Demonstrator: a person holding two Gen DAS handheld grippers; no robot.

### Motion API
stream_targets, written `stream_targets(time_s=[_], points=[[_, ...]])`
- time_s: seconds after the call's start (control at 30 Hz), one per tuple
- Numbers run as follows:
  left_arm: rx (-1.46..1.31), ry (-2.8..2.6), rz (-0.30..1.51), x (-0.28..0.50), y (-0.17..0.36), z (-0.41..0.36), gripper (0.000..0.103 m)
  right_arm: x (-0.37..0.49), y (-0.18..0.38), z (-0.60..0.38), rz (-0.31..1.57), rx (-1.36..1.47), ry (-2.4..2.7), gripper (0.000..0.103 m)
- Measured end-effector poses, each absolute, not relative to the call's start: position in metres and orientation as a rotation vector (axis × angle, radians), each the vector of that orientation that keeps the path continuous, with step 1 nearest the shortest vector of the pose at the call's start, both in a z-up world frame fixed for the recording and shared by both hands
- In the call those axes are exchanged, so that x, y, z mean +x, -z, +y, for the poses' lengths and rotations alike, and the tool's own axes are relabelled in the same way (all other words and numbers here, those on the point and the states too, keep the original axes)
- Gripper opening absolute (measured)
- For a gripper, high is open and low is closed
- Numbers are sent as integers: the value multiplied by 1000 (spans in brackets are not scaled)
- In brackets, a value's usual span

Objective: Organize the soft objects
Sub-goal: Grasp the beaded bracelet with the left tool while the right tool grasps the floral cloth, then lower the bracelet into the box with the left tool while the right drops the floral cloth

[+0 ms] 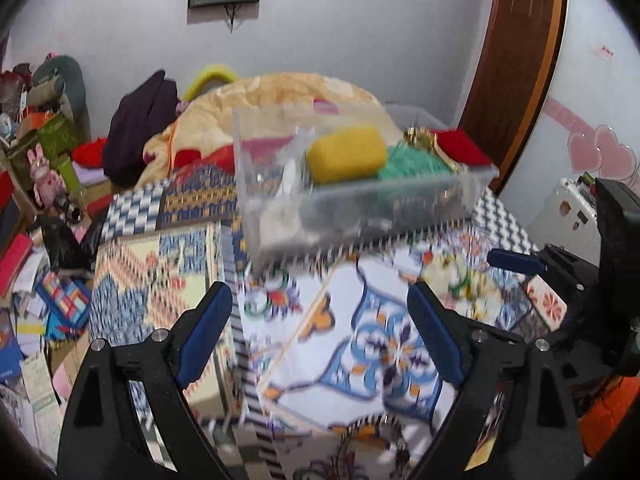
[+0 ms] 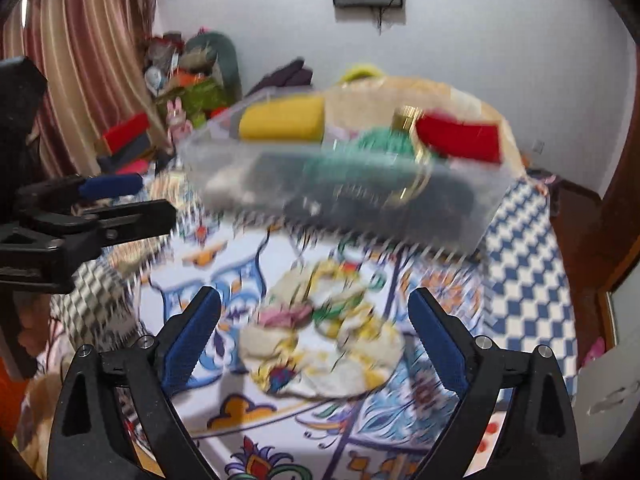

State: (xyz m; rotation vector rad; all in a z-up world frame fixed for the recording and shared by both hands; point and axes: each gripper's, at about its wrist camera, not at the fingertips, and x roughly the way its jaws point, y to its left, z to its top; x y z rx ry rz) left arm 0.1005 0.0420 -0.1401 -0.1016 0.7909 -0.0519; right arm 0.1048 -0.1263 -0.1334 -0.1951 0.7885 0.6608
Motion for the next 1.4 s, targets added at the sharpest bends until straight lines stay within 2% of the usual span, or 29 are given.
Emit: stream_targets(time_s=[0.1, 0.17, 0.27, 0.37, 0.43, 0.53, 0.6, 0.7, 0.8, 0.87, 1.0, 1.1, 1.4], points=[[-120, 59, 832, 93, 153, 41, 90, 105, 142, -124, 814, -205, -656, 93], [-117, 70, 847, 87, 159, 38, 90, 106, 145, -124, 822, -212, -643, 88], [-101, 83, 868, 80, 166, 31, 90, 99, 147, -124, 799, -242, -603, 74], [-107, 101, 889, 74, 171, 25, 90, 92, 147, -129, 778, -268, -569, 54], [-115, 103, 903, 70, 175, 22, 90, 89, 145, -132, 775, -270, -561, 35], [-113, 97, 923, 63, 181, 20, 90, 83, 143, -141, 782, -251, -571, 22], [-109, 90, 930, 58, 185, 19, 90, 80, 142, -146, 782, -242, -575, 18], [-89, 74, 912, 49, 187, 17, 88, 75, 142, -151, 781, -228, -582, 16], [-77, 70, 896, 43, 187, 18, 77, 73, 138, -156, 773, -205, -586, 15], [-71, 72, 886, 40, 187, 19, 64, 74, 135, -153, 763, -196, -583, 15], [-95, 101, 886, 43, 184, 25, 32, 72, 128, -157, 740, -180, -578, 15], [-114, 115, 886, 47, 183, 27, 20, 72, 122, -159, 722, -172, -574, 16], [-91, 116, 813, 62, 159, 25, 18, 78, 100, -161, 658, -158, -568, 16]])
